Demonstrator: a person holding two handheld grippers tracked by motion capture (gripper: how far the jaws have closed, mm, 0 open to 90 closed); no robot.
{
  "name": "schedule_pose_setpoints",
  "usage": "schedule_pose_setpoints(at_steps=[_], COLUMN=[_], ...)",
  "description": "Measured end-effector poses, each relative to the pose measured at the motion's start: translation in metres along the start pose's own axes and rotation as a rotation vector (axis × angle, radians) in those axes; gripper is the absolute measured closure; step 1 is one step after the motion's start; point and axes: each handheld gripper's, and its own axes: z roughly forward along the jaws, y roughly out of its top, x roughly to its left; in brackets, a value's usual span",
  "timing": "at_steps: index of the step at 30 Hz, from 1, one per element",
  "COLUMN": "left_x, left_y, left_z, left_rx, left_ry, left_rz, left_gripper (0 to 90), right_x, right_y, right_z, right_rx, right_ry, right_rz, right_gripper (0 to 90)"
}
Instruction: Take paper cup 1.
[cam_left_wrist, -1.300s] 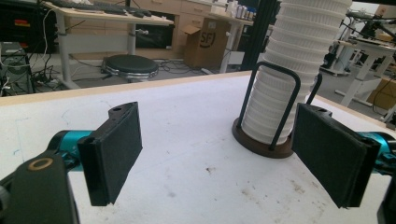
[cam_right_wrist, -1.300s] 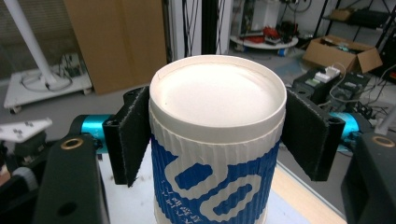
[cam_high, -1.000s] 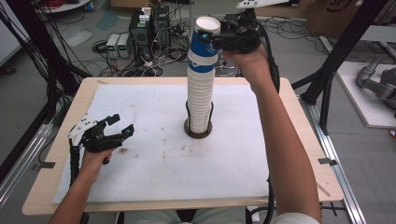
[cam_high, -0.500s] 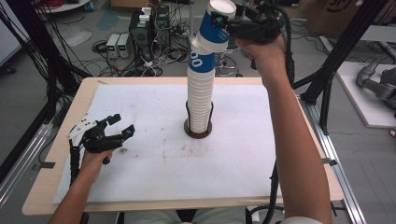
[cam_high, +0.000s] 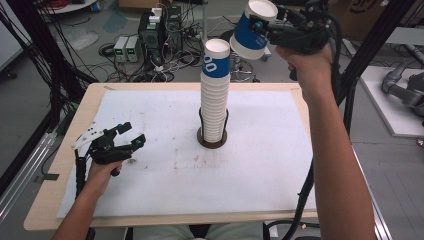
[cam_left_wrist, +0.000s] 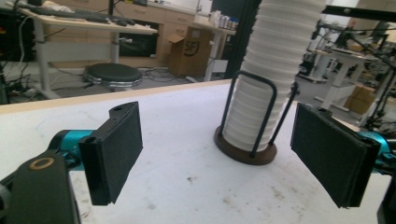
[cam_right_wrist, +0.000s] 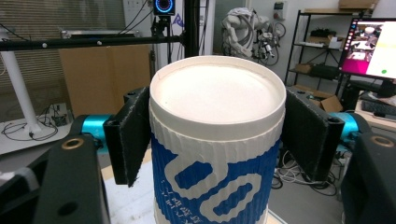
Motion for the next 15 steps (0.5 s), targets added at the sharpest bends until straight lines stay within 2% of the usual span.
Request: schedule_pose_setpoints(at_steps=[3,6,8,10,11,12,14,15], left_x=[-0.001,-0.002,-0.003,-0.005,-0.006,-0.006,-0.007,-0.007], left_y=[0.000,0.000,-0.001,-0.001,-0.001,-0.002,-0.003,-0.003], left_z=[0.001,0.002,0.003,0.004,0.005,0.006,0.007,0.007], left_rx=[0.003,0.003,0.000,-0.005,-0.007,-0.005,0.003,0.007], left_ry=[-0.007,-0.013,-0.033,-0.042,-0.042,-0.042,-0.044,-0.046], left_rz=[0.005,0.006,0.007,0.020,0.022,0.027,0.037,0.041], left_gripper=[16.6,16.6,16.6,16.6,16.6,16.6,16.6,16.6], right_x=[-0.002,-0.002,-0.002,-0.002,-0.001,-0.001,0.000,0.001], right_y=[-0.012,-0.018,-0.027,-0.036,-0.046,-0.046,-0.063,-0.078], right_z=[-0.015,-0.021,-0.028,-0.033,-0.035,-0.035,-0.037,-0.037], right_rx=[0.006,0.015,0.021,0.036,0.063,0.063,0.088,0.110], right_ry=[-0.013,-0.018,-0.021,-0.021,-0.025,-0.025,-0.019,-0.015], right_rz=[0.003,0.004,0.004,0.001,-0.006,-0.006,-0.005,-0.008], right_gripper=[29.7,29.7,29.8,29.7,29.7,29.7,29.7,29.8])
